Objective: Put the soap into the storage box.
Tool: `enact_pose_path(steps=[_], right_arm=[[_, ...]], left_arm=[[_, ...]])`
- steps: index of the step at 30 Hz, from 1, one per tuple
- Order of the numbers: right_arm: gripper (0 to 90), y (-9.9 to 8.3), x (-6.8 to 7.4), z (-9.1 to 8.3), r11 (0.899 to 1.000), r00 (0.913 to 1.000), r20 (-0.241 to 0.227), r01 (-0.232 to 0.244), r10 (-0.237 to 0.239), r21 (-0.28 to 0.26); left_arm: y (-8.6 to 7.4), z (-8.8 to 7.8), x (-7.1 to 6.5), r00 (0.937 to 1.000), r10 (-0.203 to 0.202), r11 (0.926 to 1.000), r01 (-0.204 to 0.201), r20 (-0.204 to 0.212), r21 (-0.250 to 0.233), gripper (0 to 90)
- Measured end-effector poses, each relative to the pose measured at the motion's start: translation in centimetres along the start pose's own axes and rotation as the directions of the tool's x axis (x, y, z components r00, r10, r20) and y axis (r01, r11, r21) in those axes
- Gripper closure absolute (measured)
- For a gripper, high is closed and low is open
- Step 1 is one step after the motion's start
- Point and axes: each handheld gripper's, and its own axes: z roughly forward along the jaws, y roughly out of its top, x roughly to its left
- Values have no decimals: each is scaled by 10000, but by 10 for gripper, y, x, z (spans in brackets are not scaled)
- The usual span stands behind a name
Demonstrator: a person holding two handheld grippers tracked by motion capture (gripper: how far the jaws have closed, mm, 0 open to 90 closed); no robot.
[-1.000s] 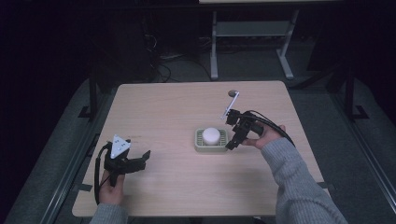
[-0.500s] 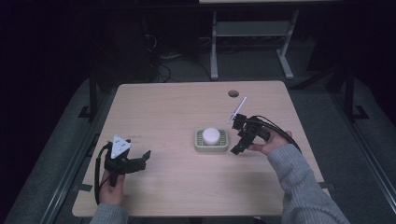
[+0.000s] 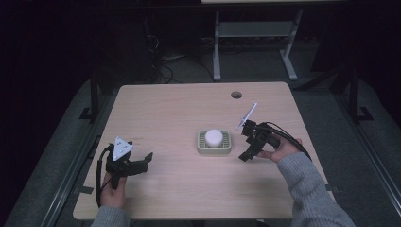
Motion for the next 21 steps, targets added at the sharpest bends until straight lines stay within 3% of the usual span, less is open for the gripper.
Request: enact_pose_path(steps=[21], right_arm=[[200, -43, 5, -1, 9985, 9987, 2, -515, 515, -210]], left_arm=[[0, -1, -1, 10000, 44, 10000, -43, -30, 9, 152]])
